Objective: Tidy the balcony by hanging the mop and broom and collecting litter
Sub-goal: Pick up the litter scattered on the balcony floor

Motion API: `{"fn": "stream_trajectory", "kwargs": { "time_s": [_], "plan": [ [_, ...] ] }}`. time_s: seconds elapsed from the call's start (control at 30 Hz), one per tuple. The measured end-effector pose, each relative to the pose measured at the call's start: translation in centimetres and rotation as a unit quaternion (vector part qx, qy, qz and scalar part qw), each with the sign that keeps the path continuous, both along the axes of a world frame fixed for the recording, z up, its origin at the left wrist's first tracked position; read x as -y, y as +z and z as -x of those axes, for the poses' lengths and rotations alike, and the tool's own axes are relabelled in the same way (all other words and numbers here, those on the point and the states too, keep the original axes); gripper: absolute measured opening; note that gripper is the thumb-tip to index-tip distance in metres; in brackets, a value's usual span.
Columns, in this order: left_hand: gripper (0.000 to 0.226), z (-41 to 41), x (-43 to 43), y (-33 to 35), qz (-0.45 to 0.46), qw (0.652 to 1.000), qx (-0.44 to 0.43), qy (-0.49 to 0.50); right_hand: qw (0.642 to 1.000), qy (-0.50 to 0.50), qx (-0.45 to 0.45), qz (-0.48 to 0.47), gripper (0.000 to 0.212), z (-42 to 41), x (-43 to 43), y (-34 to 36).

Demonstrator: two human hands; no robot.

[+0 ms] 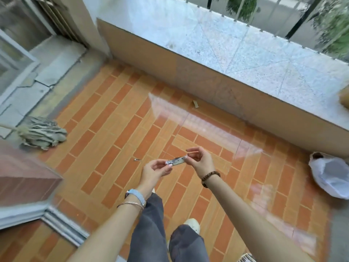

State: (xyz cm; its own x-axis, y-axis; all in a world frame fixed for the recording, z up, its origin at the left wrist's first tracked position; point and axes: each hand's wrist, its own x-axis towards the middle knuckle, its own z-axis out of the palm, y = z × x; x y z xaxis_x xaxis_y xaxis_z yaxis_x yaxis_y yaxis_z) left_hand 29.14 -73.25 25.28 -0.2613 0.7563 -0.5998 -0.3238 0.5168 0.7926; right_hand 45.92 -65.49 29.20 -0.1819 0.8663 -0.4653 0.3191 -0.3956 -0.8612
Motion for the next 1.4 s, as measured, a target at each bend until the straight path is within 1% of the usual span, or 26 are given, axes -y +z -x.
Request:
{"fn": "stream_trajectory", "kwargs": {
  "time_s": [0.13,0.4,0.53,0.63,0.77,0.87,0.97,1.1,1.23,1.4],
  "plan": [
    [0.015,5.5,-1.0,0.2,0.002,1.0,-0.006,0.017,1.0,0.024,0.0,-0.001,0.02,6.4,-2.2,0.1],
    [0.013,15.4,-4.6,0.5,-0.006,0.996,-0.07,-0.062,0.996,0.075,0.003,-0.042,0.02,16.3,-6.8,-0.9],
    [0.016,17.9,-6.2,-0.2,0.0,0.994,-0.084,-0.072,0.995,0.095,0.011,-0.041,0.021,19.4,-8.2,-2.3],
    [0.014,18.8,-7.1,-1.6,-0.004,0.994,-0.088,-0.063,0.992,0.117,0.022,-0.041,0.021,21.1,-9.1,-4.0],
    [0.007,19.9,-7.4,-5.1,0.011,0.995,-0.098,-0.025,0.986,0.163,0.017,-0.034,0.023,23.6,-10.4,-7.7],
    [0.007,21.0,-7.1,-9.8,0.029,0.993,-0.115,0.026,0.978,0.204,0.019,-0.044,0.023,25.6,-11.5,-12.2],
    [0.008,22.9,-6.3,-16.5,0.054,0.987,-0.117,0.096,0.97,0.233,0.043,-0.049,0.021,26.9,-13.0,-18.6],
    [0.008,25.4,-4.9,-26.4,0.07,0.978,-0.119,0.155,0.96,0.259,0.092,-0.049,0.017,27.4,-14.5,-29.2],
    [0.007,26.7,-3.6,-36.7,0.068,0.966,-0.113,0.221,0.94,0.303,0.142,-0.063,0.015,27.3,-14.1,-40.5],
    [0.009,27.4,-1.0,-48.4,0.079,0.952,-0.114,0.273,0.912,0.367,0.167,-0.074,0.017,28.2,-12.4,-52.1]
  ]
}}
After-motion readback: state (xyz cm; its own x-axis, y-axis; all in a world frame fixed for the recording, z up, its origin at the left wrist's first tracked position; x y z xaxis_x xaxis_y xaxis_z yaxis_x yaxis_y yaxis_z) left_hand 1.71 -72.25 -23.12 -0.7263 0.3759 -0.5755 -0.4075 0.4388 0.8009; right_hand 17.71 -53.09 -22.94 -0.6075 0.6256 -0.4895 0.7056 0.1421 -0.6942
